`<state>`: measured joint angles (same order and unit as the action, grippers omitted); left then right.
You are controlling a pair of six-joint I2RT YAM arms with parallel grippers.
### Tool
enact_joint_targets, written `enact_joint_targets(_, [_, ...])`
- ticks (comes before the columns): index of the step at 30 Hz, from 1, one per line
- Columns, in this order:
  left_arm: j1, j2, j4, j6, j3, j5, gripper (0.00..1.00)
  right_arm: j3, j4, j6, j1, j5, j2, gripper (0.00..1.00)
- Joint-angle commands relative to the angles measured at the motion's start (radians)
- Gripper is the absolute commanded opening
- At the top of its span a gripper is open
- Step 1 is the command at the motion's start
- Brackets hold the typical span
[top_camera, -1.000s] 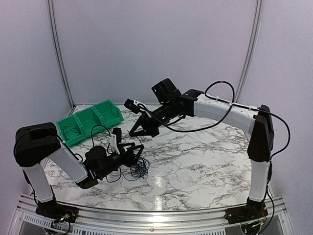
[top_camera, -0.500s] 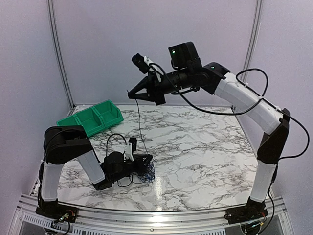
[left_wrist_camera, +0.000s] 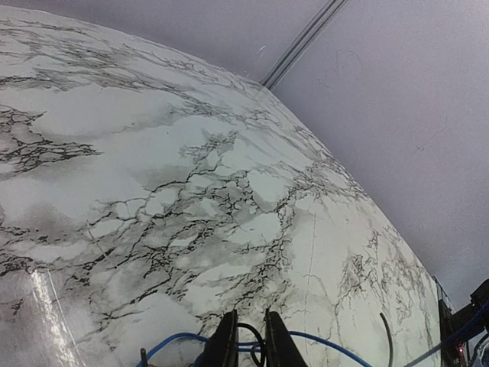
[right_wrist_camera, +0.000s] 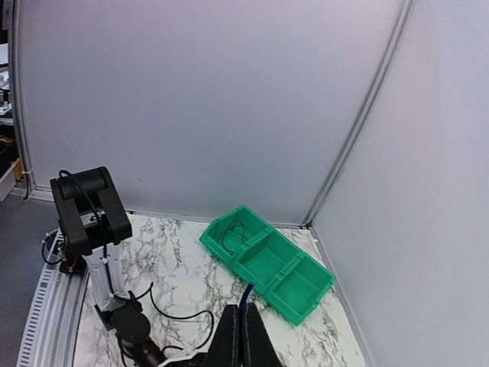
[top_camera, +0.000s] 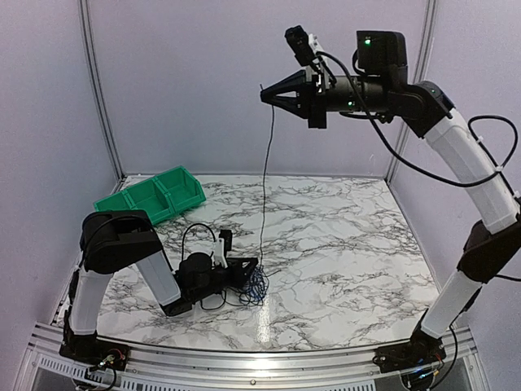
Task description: Untangle the cables
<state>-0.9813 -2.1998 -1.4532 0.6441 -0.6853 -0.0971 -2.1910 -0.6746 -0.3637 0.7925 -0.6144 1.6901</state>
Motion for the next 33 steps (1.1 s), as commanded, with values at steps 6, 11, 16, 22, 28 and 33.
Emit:
enact_joint_targets(6, [-0.005, -0.074, 0.054, 0.018, -0.034, 0.033, 0.08, 0.027, 0.036, 0.015, -0.237, 0.038, -0.197, 0.00])
enact_joint_targets(11, [-0.005, -0.084, 0.059, 0.016, -0.044, 0.035, 0.06, 0.037, 0.035, -0.020, -0.309, 0.118, -0.250, 0.00])
enact_joint_targets(16, [-0.005, -0.082, 0.060, 0.010, -0.042, 0.032, 0.06, 0.093, 0.044, -0.024, -0.315, 0.162, -0.263, 0.00])
enact_joint_targets(22, [-0.005, -0.079, 0.063, 0.002, -0.034, 0.032, 0.05, 0.037, 0.071, -0.009, -0.353, 0.246, -0.256, 0.00])
enact_joint_targets(28, [-0.005, -0.085, 0.067, -0.001, -0.037, 0.039, 0.04, -0.075, 0.111, -0.062, -0.432, 0.389, -0.257, 0.00])
enact_joint_targets(33, [-0.005, -0.086, 0.088, -0.009, -0.052, 0.034, 0.03, -0.051, 0.134, -0.058, -0.447, 0.447, -0.277, 0.00])
